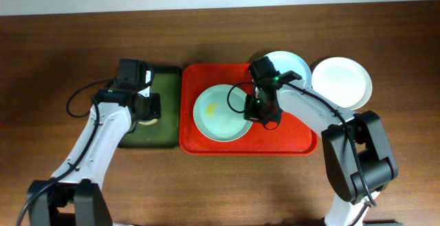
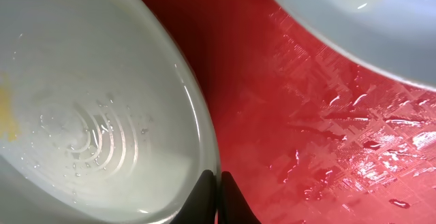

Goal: Clean dirty plates on tray and stack at the side
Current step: 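Lift the sponge with the left gripper and move it over the light-blue plate, then scrub the light-blue plate with the held sponge using the left gripper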

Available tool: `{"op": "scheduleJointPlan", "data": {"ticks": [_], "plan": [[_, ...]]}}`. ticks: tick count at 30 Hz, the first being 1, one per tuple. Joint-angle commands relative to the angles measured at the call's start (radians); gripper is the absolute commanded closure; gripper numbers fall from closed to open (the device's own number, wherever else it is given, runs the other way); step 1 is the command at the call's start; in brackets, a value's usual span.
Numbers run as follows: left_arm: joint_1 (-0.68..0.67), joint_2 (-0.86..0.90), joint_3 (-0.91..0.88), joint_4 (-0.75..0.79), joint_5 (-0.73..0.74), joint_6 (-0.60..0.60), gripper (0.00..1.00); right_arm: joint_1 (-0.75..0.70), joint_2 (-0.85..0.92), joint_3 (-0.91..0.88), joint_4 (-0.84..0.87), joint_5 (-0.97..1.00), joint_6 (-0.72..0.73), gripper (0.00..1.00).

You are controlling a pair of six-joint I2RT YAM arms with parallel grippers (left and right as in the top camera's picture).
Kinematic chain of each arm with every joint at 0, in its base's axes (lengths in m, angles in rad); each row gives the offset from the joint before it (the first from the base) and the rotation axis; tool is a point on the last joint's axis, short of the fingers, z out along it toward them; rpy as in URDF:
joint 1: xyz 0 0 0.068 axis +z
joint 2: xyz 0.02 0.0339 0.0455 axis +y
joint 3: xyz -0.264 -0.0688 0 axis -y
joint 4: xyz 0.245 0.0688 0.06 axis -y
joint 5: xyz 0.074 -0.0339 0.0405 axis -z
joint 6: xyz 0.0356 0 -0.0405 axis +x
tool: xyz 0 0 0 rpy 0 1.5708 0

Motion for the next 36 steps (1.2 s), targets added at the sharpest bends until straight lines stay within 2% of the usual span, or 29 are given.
{"op": "scheduleJointPlan", "data": {"ticks": [1, 5, 9, 16, 23, 28, 32, 36], "plan": [[-0.004, 0.031, 0.096, -0.037, 0.053, 0.026, 1.00, 0.006, -0.011, -0.009, 0.001, -0.017, -0.036, 0.96], [-0.018, 0.068, 0.096, -0.001, 0.136, 0.005, 1.00, 0.006, -0.011, -0.009, 0.002, -0.027, -0.036, 0.96], [-0.092, 0.104, 0.096, 0.010, 0.207, -0.020, 1.00, 0.017, -0.011, -0.009, 0.006, -0.031, -0.036, 0.96], [-0.247, 0.171, 0.095, 0.062, 0.206, -0.106, 1.00, 0.040, -0.011, -0.009, 0.011, -0.024, -0.036, 0.96], [-0.264, 0.216, 0.095, 0.081, 0.207, -0.107, 1.00, 0.059, -0.011, -0.009, 0.013, -0.023, -0.089, 0.96], [-0.274, 0.234, 0.096, 0.094, 0.206, -0.108, 1.00, 0.091, -0.011, -0.009, 0.021, 0.064, -0.089, 0.96], [-0.272, 0.234, 0.102, 0.096, 0.206, -0.162, 1.00, 0.091, -0.011, -0.009, 0.021, 0.067, -0.102, 0.96], [-0.272, 0.235, 0.123, 0.093, 0.206, -0.164, 1.00, 0.091, -0.011, -0.009, 0.023, 0.068, -0.115, 0.96]]}}
